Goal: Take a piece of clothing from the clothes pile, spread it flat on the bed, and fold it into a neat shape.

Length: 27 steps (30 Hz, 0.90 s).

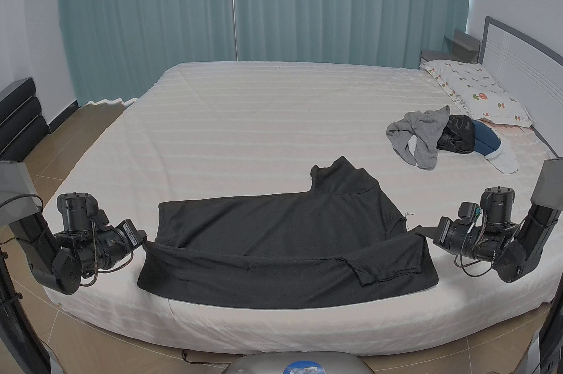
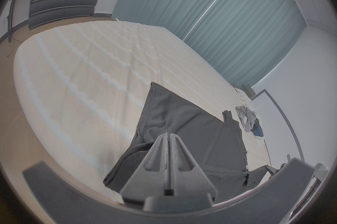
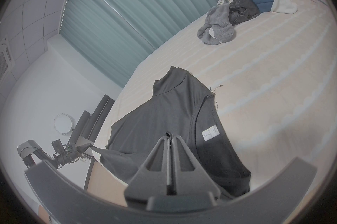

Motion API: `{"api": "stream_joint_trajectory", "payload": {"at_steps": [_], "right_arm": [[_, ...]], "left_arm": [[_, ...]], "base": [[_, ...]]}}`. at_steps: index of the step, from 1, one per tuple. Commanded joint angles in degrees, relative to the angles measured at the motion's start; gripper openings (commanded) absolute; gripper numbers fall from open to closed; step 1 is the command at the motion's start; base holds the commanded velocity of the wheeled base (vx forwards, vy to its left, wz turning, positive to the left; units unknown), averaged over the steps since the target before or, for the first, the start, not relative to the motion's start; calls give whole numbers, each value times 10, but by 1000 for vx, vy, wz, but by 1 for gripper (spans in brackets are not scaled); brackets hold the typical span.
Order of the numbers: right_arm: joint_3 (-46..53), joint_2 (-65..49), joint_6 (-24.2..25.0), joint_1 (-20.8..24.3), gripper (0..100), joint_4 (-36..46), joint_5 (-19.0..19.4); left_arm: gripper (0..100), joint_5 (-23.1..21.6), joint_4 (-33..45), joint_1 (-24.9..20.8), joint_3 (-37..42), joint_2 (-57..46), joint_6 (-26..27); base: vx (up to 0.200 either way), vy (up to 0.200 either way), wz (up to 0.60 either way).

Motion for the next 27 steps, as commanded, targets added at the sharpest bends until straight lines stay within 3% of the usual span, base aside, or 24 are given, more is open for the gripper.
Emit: {"api": "stream_joint_trajectory", "payload": {"at_steps": [1, 27], "right_arm": [[32, -46, 1, -2, 0, -2, 3], [150, -191, 10, -3, 0, -1, 23]], "left_arm": [[0, 2, 1, 3, 22, -25, 0], [0, -2, 30, 32, 108, -149, 6]], "base": [[0, 0, 0], [0, 0, 0]]}}
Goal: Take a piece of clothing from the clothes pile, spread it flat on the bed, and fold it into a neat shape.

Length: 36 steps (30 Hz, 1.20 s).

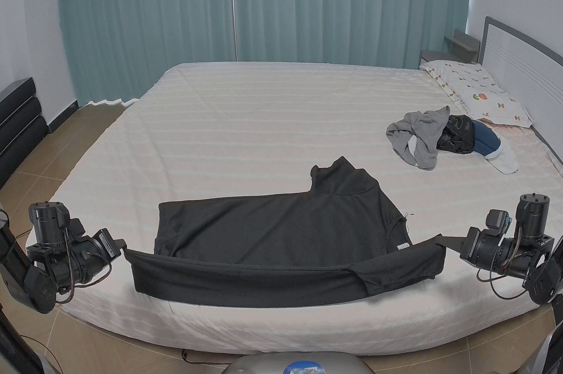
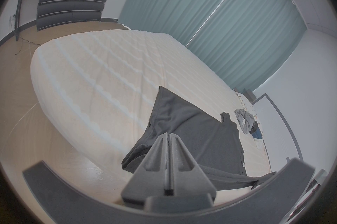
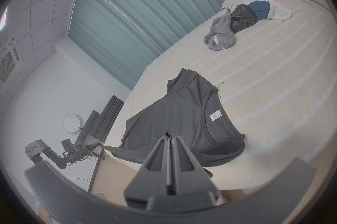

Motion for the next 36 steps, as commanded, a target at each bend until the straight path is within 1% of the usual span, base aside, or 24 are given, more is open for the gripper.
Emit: {"api": "stream_joint_trajectory", "payload": {"at_steps": [1, 2, 9, 15, 21, 24, 32, 33, 36], "right_arm": [[14, -30, 0, -1, 0, 0, 0], [14, -30, 0, -1, 0, 0, 0], [38, -47, -4, 0, 0, 7, 1], [58, -49, -10, 1, 0, 7, -1], [68, -46, -18, -4, 0, 8, -1], [77, -44, -18, -2, 0, 8, -1], [74, -11, -21, -3, 0, 8, -1], [64, 9, -21, -3, 0, 7, -1], [50, 23, -21, -2, 0, 7, -6]], "left_arm": [[0, -1, 15, 0, 6, -30, 1], [0, -1, 15, 0, 6, -30, 1], [0, -3, 84, 2, 4, -75, 2], [0, -3, 89, 8, 20, -78, 25], [0, -2, 93, 14, 26, -73, 26], [0, -2, 107, 13, 30, -72, 27], [0, -4, 143, 13, 14, -68, 27], [0, -4, 146, 12, 2, -50, 26], [0, -4, 146, 12, -9, -38, 25]], "base": [[0, 0, 0], [0, 0, 0], [0, 0, 0], [0, 0, 0], [0, 0, 0], [0, 0, 0], [0, 0, 0], [0, 0, 0], [0, 0, 0]]}}
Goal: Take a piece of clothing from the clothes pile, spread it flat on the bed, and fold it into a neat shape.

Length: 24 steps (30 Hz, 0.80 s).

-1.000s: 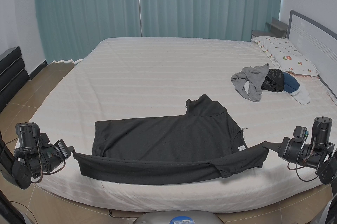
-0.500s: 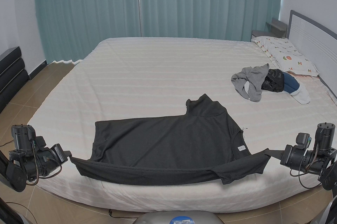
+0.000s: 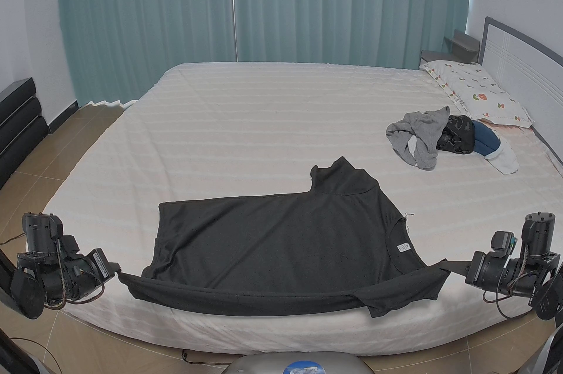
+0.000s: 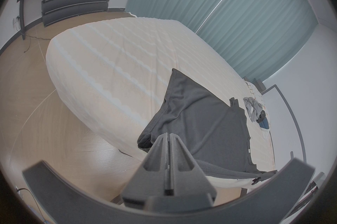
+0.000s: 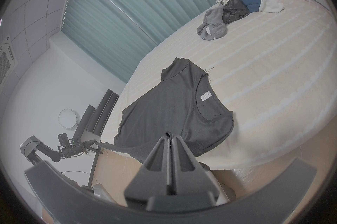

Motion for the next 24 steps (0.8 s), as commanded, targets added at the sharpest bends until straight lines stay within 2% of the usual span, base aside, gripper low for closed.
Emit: {"api": "stream_joint_trajectory", "payload": {"at_steps": [1, 16, 24], "right_arm": [[-33, 49, 1, 2, 0, 0, -3], [-132, 185, 1, 4, 0, 0, -23], [-173, 240, 1, 5, 0, 1, -36]], "left_arm": [[0, 0, 0, 0, -29, 41, -4], [0, 2, 0, -3, -107, 160, -6], [0, 8, -2, -21, -139, 213, -7]], "base": [[0, 0, 0], [0, 0, 0], [0, 0, 0]]}}
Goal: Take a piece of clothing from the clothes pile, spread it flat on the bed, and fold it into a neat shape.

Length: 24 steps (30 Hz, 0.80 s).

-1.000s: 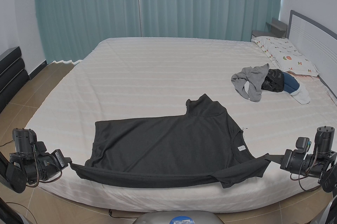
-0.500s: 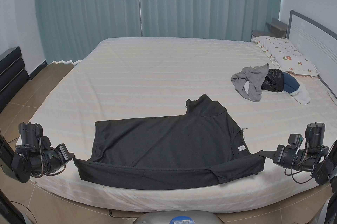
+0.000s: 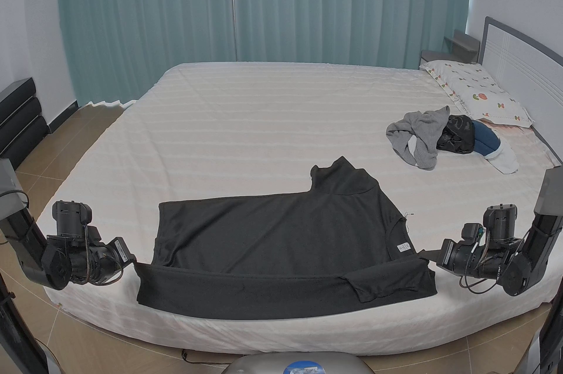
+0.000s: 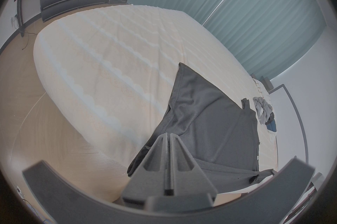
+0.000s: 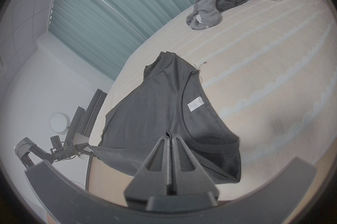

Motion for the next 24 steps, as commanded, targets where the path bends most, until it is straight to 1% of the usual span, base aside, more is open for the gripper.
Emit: {"api": "stream_joint_trajectory", "payload": {"at_steps": [1, 6, 11, 18, 24], "right_arm": [[-20, 42, 0, 0, 0, 0, -4], [-53, 56, 1, 0, 0, 3, -5], [-82, 65, 1, 0, 0, 28, -4], [-104, 77, 7, -2, 0, 25, -3], [-106, 85, 8, -5, 0, 19, 2]], "left_arm": [[0, 1, -1, -10, -15, 40, -1], [0, 1, 0, -17, -30, 48, -24], [0, 1, -1, -18, -33, 50, -26], [0, 3, -3, -17, -41, 66, -36], [0, 32, -6, -15, -53, 86, -37]], "base": [[0, 0, 0], [0, 0, 0], [0, 0, 0], [0, 0, 0], [0, 0, 0]]}}
